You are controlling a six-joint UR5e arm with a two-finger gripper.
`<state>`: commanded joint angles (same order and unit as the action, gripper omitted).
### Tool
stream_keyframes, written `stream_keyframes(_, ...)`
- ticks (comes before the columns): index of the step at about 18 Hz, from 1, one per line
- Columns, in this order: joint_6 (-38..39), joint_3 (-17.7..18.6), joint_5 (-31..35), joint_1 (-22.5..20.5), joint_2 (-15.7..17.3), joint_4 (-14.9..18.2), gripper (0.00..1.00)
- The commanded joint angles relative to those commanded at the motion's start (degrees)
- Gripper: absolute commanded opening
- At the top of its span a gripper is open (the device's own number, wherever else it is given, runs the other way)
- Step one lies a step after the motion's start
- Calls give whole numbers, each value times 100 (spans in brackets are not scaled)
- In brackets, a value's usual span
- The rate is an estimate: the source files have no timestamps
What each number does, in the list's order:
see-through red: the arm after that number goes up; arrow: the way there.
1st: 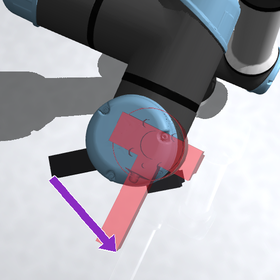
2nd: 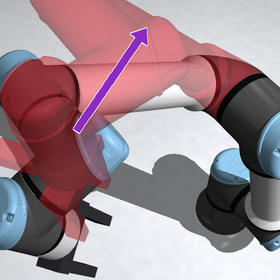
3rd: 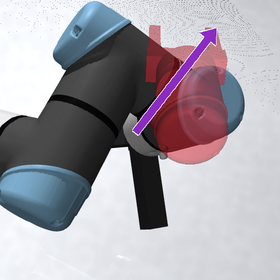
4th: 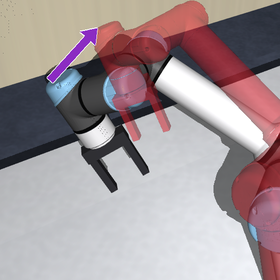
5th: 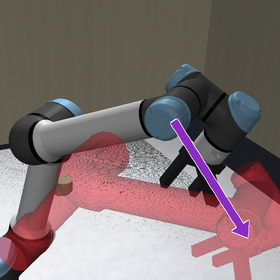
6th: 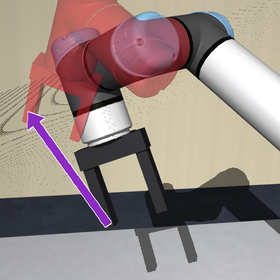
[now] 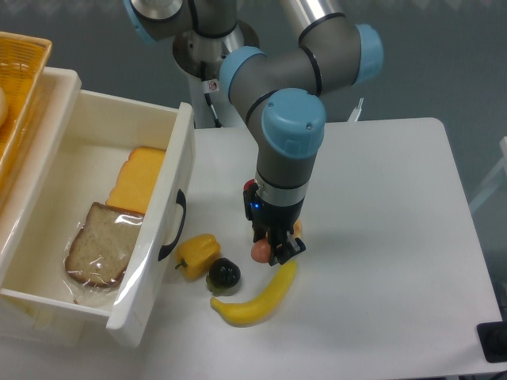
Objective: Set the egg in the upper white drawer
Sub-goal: 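Hold the brown egg in the gripper above the table, then carry the held egg over the drawer rim into the drawer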
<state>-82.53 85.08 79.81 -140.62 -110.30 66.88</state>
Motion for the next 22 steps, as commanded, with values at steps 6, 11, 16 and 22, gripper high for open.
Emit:
stream_keyframes(6, 79, -26, -36, -9, 0, -9, 14)
stream_keyframes(11, 465, -52, -53, 0, 78, -9, 14)
stream_keyframes(16, 877, -193, -132, 9, 114, -9, 14)
stream_keyframes(22, 1231, -290, -483, 35, 97, -26, 14)
